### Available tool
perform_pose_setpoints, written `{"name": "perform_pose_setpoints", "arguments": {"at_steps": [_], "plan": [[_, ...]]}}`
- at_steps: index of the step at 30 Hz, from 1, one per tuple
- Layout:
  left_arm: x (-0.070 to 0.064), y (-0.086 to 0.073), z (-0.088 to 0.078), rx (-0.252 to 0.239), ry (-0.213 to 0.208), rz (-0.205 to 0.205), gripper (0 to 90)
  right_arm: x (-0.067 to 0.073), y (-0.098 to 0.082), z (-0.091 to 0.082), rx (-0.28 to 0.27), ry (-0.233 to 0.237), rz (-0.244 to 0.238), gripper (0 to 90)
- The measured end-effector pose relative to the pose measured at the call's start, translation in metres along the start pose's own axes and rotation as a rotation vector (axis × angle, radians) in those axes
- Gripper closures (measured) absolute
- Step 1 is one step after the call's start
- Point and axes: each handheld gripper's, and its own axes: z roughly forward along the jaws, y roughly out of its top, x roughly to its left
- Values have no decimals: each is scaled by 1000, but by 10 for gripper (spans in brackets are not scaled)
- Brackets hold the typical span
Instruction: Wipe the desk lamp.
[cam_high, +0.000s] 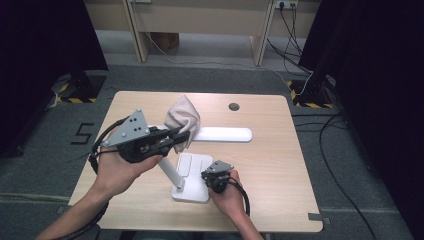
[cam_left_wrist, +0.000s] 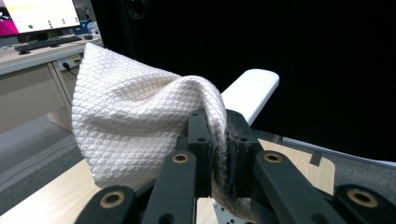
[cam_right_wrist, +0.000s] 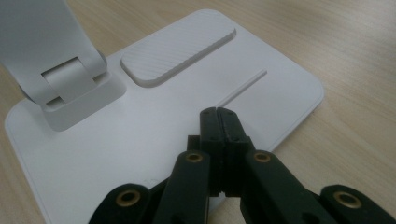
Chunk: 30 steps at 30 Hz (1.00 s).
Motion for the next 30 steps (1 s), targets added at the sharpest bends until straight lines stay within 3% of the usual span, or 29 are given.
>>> {"name": "perform_pose_setpoints", "arguments": {"at_steps": [30], "plan": [[-11, 3, 16, -3, -31, 1, 823, 0, 0, 0, -1, 0, -1, 900]]}}
